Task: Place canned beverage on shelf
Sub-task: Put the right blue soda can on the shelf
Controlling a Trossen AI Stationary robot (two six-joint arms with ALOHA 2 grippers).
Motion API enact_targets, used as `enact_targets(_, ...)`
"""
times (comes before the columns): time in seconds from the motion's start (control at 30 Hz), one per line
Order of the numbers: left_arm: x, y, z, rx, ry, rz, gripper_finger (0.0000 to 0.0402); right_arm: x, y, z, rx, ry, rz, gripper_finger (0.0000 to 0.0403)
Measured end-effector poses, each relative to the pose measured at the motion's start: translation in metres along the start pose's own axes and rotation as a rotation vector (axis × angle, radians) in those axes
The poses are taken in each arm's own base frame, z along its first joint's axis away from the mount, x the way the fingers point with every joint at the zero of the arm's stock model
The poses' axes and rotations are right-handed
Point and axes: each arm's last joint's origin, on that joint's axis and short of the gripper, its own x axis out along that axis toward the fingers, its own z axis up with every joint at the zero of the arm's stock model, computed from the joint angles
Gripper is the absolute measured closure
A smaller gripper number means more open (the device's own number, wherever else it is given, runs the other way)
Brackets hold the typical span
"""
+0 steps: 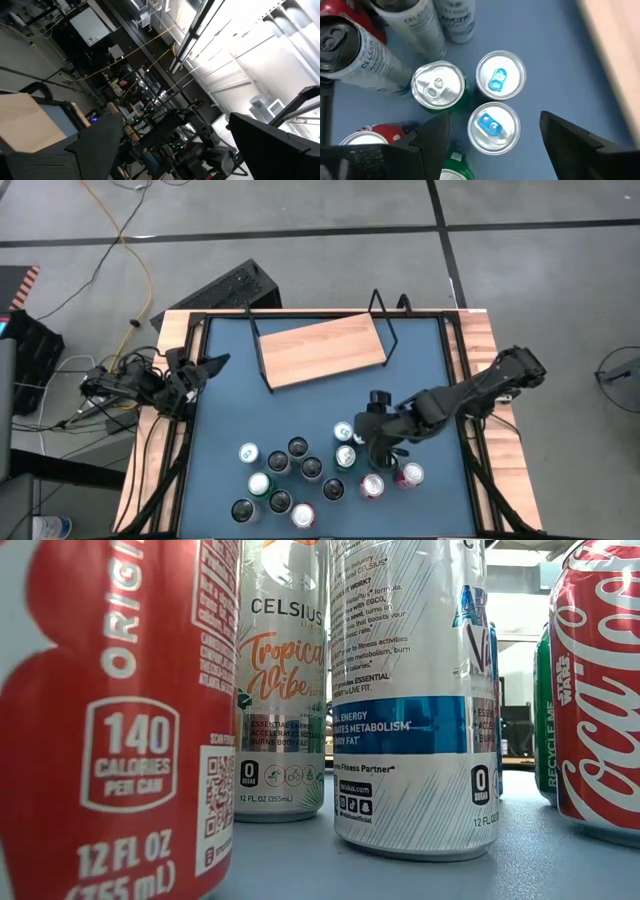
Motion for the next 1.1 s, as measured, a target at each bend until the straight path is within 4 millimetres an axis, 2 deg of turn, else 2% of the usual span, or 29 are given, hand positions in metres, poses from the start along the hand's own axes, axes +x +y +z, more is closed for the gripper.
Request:
enact_targets(0.2,0.000,0.001,-0.002,0.001,0.015,0.008,0.0049,0.020,-0.008,0.004,0.012,0.083,0.035,0.0110)
enact_targets(0.47,0.000,0.002,-0.003,0.009,0.024,0.015,0.0049,0.032,-0.013,-0.004,-0.004,0.137,0.012,0.0110)
enact_targets(0.9,0.000,0.003,-0.004,0.017,0.033,0.024,0.0049,0.032,-0.014,-0.003,-0.003,0.126,0.024,0.0110)
enact_targets(1.1,0.000,0.003,-0.004,0.014,0.033,0.024,0.0049,0.053,-0.008,-0.002,-0.013,0.166,0.022,0.0110)
